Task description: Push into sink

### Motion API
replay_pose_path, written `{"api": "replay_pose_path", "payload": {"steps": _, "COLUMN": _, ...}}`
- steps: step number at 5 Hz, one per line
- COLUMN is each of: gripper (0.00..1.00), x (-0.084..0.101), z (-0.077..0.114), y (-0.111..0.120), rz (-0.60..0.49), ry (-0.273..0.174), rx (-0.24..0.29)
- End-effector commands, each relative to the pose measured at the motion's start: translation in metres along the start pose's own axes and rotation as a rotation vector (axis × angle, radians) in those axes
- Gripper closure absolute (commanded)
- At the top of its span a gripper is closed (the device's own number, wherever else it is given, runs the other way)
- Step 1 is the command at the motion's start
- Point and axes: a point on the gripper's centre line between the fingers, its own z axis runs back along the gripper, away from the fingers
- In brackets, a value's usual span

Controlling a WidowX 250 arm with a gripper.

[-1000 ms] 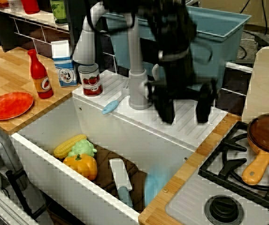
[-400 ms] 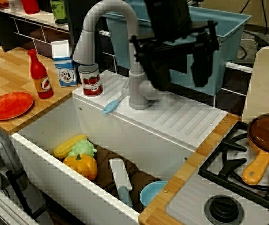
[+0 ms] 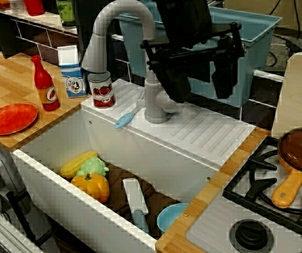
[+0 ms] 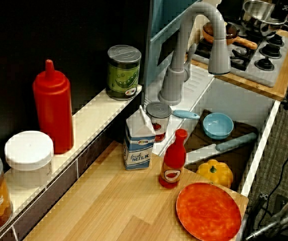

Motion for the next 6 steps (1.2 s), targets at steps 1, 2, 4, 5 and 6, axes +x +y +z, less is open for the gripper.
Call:
{"api": "replay_pose_path", "payload": {"steps": 1, "gripper": 0.00, "x": 0.000, "z": 0.021, "y": -0.014, "rz": -0.274, "ry": -0.121, "rx": 0.225}}
{"api": "replay_pose_path", "payload": {"steps": 2, "gripper": 0.00, "x": 0.004, "z": 0.028, "y": -0.004, "rz": -0.309, "ry": -0.086, "rx": 0.216}}
{"api": "replay_pose_path", "payload": {"steps": 4, "gripper": 0.00, "x": 0.006, "z": 0.032, "y": 0.012, "rz": -0.267, "ry": -0.070, "rx": 0.167}}
{"api": "replay_pose_path", "payload": {"steps": 5, "gripper": 0.00, "x": 0.006, "z": 0.032, "y": 0.012, "rz": -0.267, "ry": -0.070, "rx": 0.167}}
{"api": "replay_pose_path", "payload": {"steps": 6, "gripper": 0.00, "x": 0.006, "z": 0.032, "y": 0.012, "rz": -0.267, "ry": -0.070, "rx": 0.167}}
